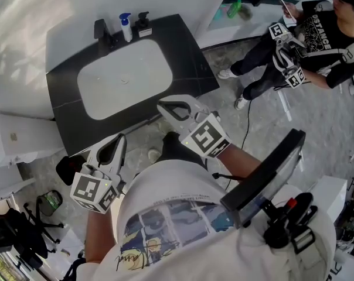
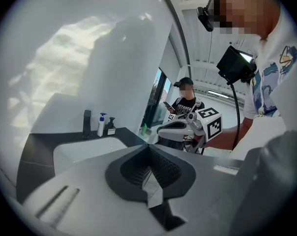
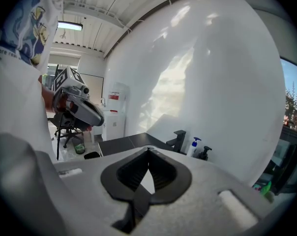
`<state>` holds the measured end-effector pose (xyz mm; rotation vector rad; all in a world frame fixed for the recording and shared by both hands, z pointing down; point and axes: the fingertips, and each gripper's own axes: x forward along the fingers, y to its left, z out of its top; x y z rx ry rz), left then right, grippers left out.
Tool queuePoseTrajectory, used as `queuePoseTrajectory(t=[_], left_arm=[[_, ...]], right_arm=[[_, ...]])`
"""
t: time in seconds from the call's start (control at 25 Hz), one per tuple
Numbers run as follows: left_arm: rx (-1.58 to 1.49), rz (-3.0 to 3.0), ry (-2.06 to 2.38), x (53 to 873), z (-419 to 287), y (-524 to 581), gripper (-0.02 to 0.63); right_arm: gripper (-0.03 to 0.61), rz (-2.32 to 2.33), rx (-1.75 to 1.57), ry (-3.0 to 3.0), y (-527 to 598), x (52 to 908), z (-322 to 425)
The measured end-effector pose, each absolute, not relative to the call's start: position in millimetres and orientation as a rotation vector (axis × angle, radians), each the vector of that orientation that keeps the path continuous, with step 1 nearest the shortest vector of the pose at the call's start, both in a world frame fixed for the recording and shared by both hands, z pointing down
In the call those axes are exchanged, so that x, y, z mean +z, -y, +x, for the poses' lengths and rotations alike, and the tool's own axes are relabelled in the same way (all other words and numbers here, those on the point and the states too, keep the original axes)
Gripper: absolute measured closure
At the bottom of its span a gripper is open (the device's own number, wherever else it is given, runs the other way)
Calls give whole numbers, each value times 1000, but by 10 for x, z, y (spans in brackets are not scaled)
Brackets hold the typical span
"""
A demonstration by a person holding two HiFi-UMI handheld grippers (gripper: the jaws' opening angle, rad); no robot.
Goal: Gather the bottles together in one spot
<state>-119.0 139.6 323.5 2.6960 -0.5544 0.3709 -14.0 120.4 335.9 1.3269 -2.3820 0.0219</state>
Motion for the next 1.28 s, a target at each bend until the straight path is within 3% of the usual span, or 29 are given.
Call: queuePoseTrajectory(t=[1.28], left_arm=[[424, 2726, 513, 3489, -1189, -1462, 612]], right_arm=[[577, 1279, 21, 2368, -1355, 3403, -255]])
